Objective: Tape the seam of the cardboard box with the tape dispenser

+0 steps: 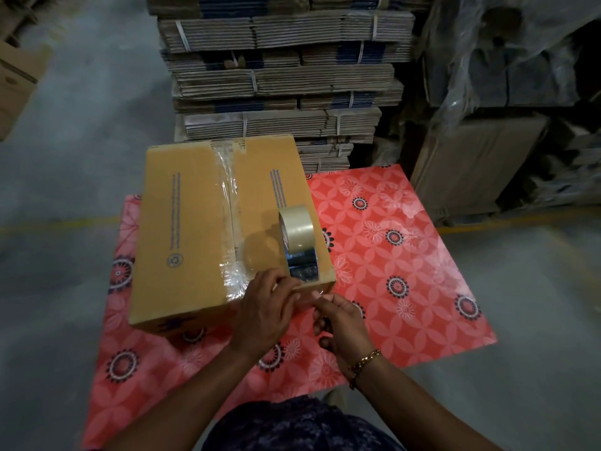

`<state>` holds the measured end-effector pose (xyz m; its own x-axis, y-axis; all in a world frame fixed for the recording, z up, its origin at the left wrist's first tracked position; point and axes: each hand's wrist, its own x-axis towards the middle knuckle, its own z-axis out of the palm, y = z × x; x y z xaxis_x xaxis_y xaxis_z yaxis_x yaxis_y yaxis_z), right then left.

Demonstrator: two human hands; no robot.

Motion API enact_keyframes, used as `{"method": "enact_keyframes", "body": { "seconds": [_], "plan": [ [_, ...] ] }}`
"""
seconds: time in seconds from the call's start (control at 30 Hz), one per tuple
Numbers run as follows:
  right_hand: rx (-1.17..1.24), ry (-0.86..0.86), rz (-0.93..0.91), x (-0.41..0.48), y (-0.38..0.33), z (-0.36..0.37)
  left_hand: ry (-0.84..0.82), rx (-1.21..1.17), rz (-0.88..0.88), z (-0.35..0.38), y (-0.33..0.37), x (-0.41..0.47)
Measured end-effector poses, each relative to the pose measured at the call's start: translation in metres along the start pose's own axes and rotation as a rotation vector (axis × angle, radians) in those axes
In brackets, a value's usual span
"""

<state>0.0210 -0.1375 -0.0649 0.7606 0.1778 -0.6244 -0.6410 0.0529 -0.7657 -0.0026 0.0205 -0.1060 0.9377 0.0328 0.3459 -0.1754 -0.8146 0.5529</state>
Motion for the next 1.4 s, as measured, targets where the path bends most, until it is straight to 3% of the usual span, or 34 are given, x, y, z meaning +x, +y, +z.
{"method": "enact_keyframes", "body": {
  "seconds": [0.13, 0.3, 0.37, 0.47, 0.6, 0.73, 1.07, 1.4],
  "plan": [
    [-0.008, -0.012, 0.000, -0.001, -0.004, -0.001, 0.005, -0.013, 0.025, 0.000, 0.003, 0.004],
    [0.130, -0.145, 0.087, -0.003, -0.016, -0.010, -0.001, -0.150, -0.100, 0.001, 0.001, 0.007],
    [0.011, -0.070, -0.049, 0.002, -0.016, -0.022, -0.014, -0.215, -0.148, 0.001, 0.001, 0.007],
    [-0.347, 0.064, -0.392, 0.012, -0.010, -0.045, -0.018, -0.276, -0.211, 0.003, 0.000, 0.005],
    [-0.666, -0.037, -0.628, 0.019, -0.011, -0.051, -0.037, -0.299, -0.237, 0.004, -0.001, 0.005],
    [-0.824, -0.097, -0.749, 0.032, -0.012, -0.045, -0.062, -0.303, -0.251, 0.004, 0.000, 0.008],
    [-0.865, -0.129, -0.677, 0.046, -0.024, -0.047, -0.115, -0.395, -0.355, 0.001, 0.000, 0.009],
    [-0.817, -0.140, -0.404, 0.053, -0.043, -0.038, -0.050, -0.758, -0.809, 0.008, 0.020, 0.006]
  ]
}}
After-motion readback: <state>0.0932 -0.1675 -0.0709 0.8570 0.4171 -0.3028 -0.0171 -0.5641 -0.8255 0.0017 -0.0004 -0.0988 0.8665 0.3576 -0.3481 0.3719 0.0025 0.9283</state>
